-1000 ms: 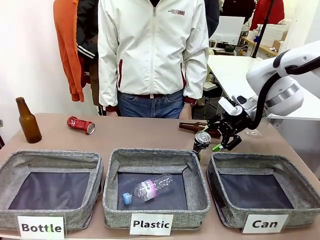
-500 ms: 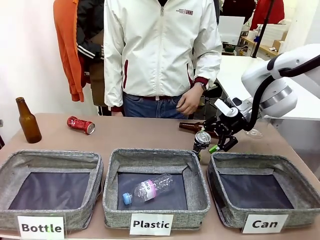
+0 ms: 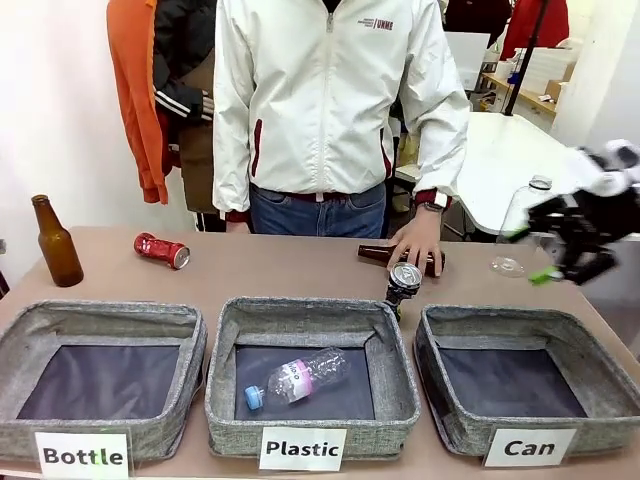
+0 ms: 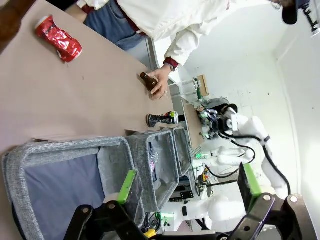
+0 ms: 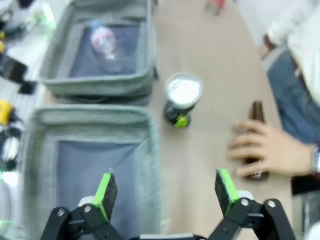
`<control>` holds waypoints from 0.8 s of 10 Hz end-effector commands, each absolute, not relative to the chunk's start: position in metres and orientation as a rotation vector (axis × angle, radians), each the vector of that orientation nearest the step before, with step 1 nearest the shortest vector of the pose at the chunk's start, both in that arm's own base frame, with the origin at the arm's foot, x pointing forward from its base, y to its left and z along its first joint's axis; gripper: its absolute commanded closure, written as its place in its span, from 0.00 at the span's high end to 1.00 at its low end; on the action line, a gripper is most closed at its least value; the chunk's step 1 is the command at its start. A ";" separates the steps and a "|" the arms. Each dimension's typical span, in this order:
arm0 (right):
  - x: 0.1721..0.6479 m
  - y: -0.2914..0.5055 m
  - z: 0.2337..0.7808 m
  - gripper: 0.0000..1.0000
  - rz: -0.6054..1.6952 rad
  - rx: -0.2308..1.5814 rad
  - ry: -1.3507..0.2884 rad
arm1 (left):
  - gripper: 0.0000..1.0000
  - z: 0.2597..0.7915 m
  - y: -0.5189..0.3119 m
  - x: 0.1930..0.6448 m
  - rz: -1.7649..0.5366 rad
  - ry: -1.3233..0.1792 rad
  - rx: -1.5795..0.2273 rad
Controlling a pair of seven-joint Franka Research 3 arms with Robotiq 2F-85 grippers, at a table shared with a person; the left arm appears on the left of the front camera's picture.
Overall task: Sort the can waste into the basket.
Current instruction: Pick up the can waste from the table and place it in the right Fabric basket.
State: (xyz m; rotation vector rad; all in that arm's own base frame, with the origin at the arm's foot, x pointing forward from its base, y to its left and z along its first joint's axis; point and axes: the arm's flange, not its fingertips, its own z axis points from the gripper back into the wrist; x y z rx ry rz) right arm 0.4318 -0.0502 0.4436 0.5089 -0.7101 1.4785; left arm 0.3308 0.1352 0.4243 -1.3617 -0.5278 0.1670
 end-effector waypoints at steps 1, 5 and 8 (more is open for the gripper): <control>0.350 -0.074 0.477 1.00 1.201 0.503 -0.622 | 1.00 0.426 0.136 0.328 0.149 -0.525 -1.358; 0.270 -0.119 0.464 1.00 0.418 0.680 -0.596 | 1.00 0.426 0.136 0.328 0.149 -0.525 -1.358; 0.261 -0.124 0.454 1.00 0.315 0.684 -0.623 | 1.00 0.426 0.136 0.328 0.149 -0.525 -1.358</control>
